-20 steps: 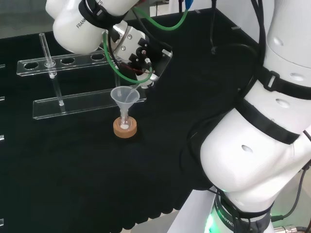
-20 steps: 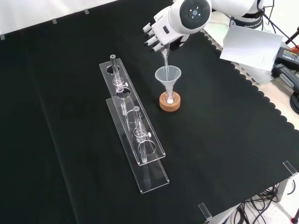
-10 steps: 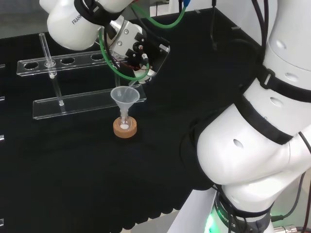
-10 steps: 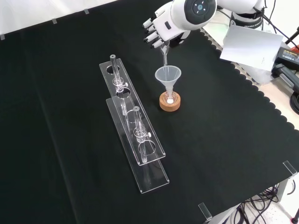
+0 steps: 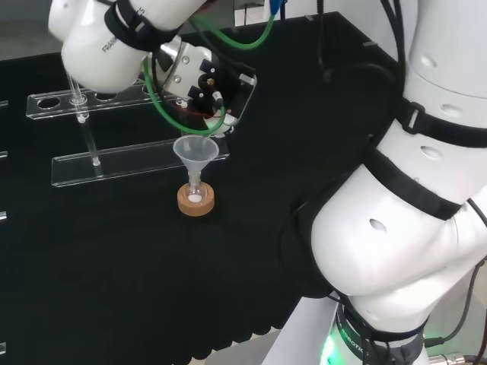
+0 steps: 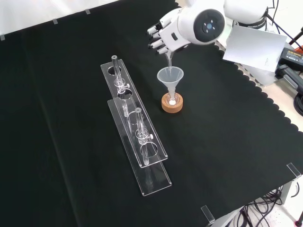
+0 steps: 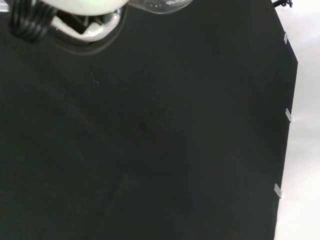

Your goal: Pour all the NaCl from the weighing funnel into the round-bottom flask.

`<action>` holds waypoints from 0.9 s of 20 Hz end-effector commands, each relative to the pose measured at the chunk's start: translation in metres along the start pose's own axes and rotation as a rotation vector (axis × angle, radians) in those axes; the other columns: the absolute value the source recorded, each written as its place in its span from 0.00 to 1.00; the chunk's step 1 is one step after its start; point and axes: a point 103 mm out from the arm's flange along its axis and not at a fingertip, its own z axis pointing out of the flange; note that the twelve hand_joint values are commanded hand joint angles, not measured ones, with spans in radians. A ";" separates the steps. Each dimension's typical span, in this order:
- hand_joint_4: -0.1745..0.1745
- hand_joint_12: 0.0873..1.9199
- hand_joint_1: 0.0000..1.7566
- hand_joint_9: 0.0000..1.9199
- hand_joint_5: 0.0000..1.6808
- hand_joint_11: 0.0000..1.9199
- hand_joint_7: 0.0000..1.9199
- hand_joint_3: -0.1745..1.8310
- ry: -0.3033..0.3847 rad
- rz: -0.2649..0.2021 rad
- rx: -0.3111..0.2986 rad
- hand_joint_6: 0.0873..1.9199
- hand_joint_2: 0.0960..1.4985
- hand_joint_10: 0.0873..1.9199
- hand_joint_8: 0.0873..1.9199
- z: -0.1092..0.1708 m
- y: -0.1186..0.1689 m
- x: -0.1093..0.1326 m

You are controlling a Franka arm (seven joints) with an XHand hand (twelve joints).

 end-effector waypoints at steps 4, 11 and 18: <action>1.00 0.44 0.63 0.64 0.75 0.54 0.41 0.41 -0.080 0.013 0.011 0.33 0.41 0.03 0.28 -0.006 0.002 0.002; 1.00 0.44 0.63 0.64 0.75 0.55 0.41 0.41 -0.093 0.023 0.015 0.33 0.41 0.03 0.28 -0.009 0.001 0.003; 1.00 0.44 0.63 0.64 0.75 0.55 0.41 0.41 -0.067 0.019 0.013 0.33 0.41 0.03 0.28 -0.006 0.002 0.003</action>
